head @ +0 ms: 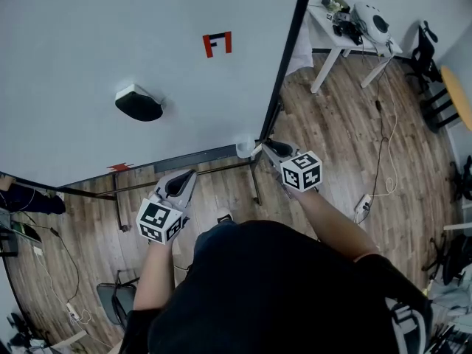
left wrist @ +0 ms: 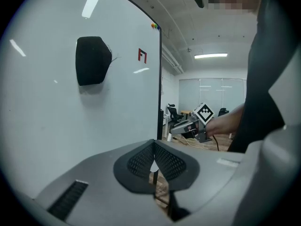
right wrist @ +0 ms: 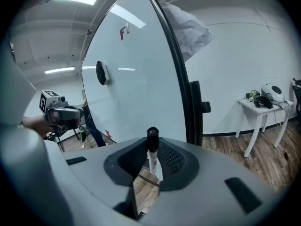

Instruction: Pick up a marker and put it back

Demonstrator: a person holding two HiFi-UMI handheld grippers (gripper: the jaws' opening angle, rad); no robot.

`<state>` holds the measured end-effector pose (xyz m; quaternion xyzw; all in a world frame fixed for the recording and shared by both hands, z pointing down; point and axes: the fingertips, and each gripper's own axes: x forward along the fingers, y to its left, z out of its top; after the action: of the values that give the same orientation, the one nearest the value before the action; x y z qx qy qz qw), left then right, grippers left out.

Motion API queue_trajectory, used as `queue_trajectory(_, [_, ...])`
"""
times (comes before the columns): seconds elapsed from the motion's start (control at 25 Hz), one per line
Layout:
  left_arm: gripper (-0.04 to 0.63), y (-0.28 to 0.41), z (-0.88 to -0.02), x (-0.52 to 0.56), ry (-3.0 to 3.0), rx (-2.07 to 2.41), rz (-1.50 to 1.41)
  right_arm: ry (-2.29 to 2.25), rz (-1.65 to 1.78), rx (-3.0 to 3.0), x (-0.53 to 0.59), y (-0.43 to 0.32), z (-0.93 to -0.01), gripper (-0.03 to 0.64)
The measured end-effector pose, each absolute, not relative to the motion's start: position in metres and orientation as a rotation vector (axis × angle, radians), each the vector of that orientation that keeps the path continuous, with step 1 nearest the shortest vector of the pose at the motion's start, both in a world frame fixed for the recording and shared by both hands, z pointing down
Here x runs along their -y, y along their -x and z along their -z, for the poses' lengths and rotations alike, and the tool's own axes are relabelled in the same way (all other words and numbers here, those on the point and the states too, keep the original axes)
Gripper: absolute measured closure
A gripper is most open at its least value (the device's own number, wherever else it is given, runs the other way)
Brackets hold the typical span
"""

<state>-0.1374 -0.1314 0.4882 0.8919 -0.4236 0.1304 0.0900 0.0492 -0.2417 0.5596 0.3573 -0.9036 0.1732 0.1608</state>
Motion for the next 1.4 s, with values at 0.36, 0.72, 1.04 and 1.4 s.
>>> queue_trajectory(0.36, [0.584,0.154,-0.499,0.145,-2.622,1.262,-0.406,-0.994,-0.489,2.556,0.270,-0.023,-0.586,0.557])
queue_trajectory(0.72, [0.584,0.166,-0.506,0.160,-2.601,1.267,-0.427,-0.997,-0.527,2.484,0.293,-0.016,-0.631,0.557])
queue_trajectory(1.04, [0.584,0.170,-0.509,0.169,-2.590,1.260,-0.432,-0.988,-0.546,2.427,0.300,-0.015,-0.663,0.557])
queue_trajectory(1.4, [0.584,0.169,-0.515,0.175,-2.578,1.255,-0.430,-0.979,-0.558,2.405,0.306,-0.013,-0.680,0.557])
